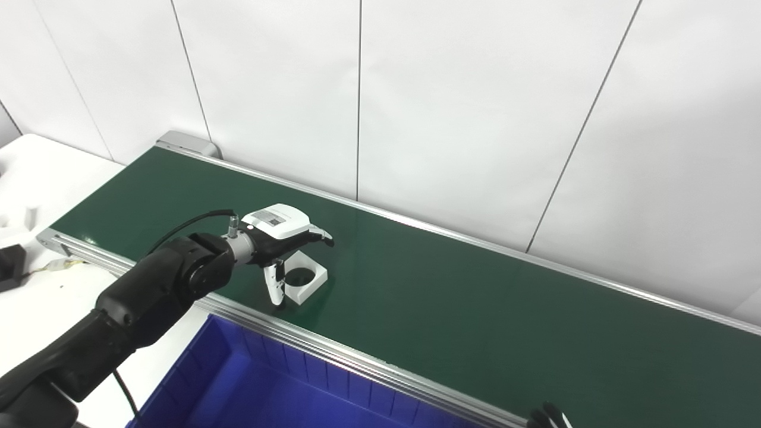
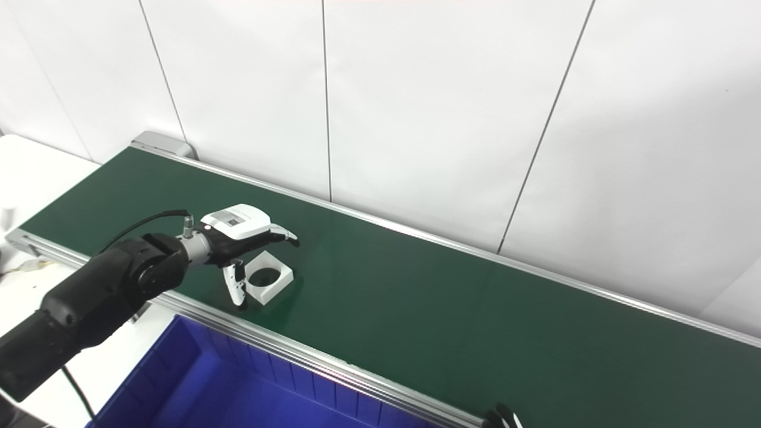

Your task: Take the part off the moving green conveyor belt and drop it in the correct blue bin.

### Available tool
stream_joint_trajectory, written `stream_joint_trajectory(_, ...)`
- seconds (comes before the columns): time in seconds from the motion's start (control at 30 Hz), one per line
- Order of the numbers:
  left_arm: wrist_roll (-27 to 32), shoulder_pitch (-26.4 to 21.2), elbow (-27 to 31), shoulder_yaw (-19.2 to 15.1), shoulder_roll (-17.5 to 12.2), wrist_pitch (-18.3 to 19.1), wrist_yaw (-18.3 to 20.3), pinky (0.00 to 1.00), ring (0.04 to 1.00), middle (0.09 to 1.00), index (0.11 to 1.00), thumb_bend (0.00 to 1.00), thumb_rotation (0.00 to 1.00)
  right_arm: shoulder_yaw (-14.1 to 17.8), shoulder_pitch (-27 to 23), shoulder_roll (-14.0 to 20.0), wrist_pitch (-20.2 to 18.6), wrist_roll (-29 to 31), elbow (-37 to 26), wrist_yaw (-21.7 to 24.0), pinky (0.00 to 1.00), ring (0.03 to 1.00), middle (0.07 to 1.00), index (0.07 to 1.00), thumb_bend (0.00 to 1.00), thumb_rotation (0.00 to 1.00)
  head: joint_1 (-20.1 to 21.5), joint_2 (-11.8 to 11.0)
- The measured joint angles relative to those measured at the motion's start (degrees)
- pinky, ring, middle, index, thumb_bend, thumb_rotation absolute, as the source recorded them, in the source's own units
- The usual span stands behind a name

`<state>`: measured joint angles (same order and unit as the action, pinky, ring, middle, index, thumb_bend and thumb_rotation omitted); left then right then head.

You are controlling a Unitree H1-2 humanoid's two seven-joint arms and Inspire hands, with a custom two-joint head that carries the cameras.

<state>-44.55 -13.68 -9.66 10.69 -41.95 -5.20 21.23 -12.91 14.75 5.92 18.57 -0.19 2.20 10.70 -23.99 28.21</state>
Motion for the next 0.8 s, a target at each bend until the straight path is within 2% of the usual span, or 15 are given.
stream_joint_trajectory(0.27, -1.56, -1.21, -3.94, 1.99, 1.18, 0.73, -0.51, 0.71, 0.814, 0.881, 0.859, 0.93, 0.00, -0.13, 0.00, -0.05, 0.00, 0.04, 0.00, 0.00, 0.85, 0.891, 0.902, 0.942, 0.79, 0.45, 0.09, 0.00)
stream_joint_trajectory(0.6, -2.58, -4.88, -9.80, 5.83, 2.85, 0.03, -6.22, 0.72, 0.782, 0.824, 0.843, 0.92, 0.00, -0.21, 0.08, -0.50, 0.00, 0.10, 0.00, -0.01, 0.84, 0.888, 0.901, 0.942, 0.80, 0.46, 0.88, 0.09)
stream_joint_trajectory(0.73, -2.19, -5.58, -11.48, 7.13, 3.09, -1.56, -8.71, 0.70, 0.763, 0.799, 0.780, 0.88, 0.00, -0.21, 0.10, -0.87, 0.01, 0.11, 0.00, -0.03, 0.84, 0.886, 0.897, 0.940, 0.80, 0.45, 1.05, 0.00)
stream_joint_trajectory(0.8, -1.77, -5.61, -12.15, 7.33, 3.21, -3.15, -10.13, 0.69, 0.726, 0.736, 0.709, 0.82, 0.00, -0.21, 0.11, -0.97, 0.01, 0.10, -0.01, -0.03, 0.84, 0.887, 0.897, 0.940, 0.80, 0.45, 1.23, 0.09)
